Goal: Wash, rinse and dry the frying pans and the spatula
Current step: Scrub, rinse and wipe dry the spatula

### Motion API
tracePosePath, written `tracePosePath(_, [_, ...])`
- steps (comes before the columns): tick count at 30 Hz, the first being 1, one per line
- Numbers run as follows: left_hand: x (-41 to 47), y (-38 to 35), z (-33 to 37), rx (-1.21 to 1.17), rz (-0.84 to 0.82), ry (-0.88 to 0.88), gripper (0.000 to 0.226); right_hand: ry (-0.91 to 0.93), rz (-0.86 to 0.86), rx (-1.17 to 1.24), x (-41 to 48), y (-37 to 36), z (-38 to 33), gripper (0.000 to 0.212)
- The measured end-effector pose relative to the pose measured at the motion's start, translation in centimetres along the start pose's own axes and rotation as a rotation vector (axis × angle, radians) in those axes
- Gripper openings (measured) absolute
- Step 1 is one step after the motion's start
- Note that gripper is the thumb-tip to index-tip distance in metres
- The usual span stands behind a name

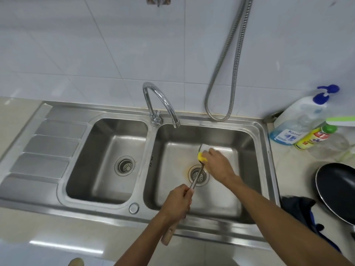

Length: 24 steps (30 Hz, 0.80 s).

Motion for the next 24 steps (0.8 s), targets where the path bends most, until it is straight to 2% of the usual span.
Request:
tracePosePath(2, [0.3,0.5,-0.1,0.036,0.001,0.001,0.027,0.017,-0.02,-0.01,-0.1,0.1,0.6,0.022])
tracePosePath(5, [0.6,0.4,-0.3,0.06,-0.006,0.01,0.029,-0.221,0.085,0.152,0.4,1.5,5.2,0.021])
tracePosePath(6, [0.7,0.4,-0.5,0.059,-0.005,0.018,0.029,-0.251,0.109,0.189,0.5,1.6,5.4,0.022])
tracePosePath(10, [1.6,0.9,0.0,0.047,-0.019,-0.005,0.025,0.003,0.015,0.102,0.7,0.7,0.5,0.021])
tracePosePath(11, [1.7,1.1,0.2,0.041,-0.023,-0.01,0.025,0.014,0.027,0.071,0.8,1.1,0.9,0.022])
tracePosePath(15, [1.8,0.9,0.2,-0.026,-0.039,-0.005,0.025,-0.208,0.111,0.022,1.9,2.3,6.4,0.028])
tracePosePath(16, [1.8,0.8,0.3,-0.044,-0.037,-0.005,0.025,-0.202,0.115,-0.007,2.0,2.2,6.1,0.03])
tracePosePath(20, [2.2,0.7,1.6,-0.086,-0.033,-0.009,0.029,0.196,0.133,-0.171,0.2,1.2,-0.2,0.047])
tracePosePath(21, [2.2,0.7,1.9,-0.068,-0.035,-0.014,0.029,0.226,0.126,-0.189,0.0,1.4,-0.1,0.046])
tracePosePath(22, [2.2,0.5,2.0,-0.043,-0.04,-0.019,0.028,0.179,0.132,-0.182,0.4,1.9,1.0,0.043])
tracePosePath(24, [2.1,0.0,2.3,0.0,-0.051,-0.025,0.026,-0.031,0.144,-0.133,1.9,3.1,4.6,0.036])
Point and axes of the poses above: each hand's wrist, its own x-axis towards the middle knuckle, its own y-axis out of the back of the hand, z = x × y, the point moved 9 cm from there along x, towards the middle knuckle, and after that the axes turned 9 degrees about -z, right-handed, at the moved point
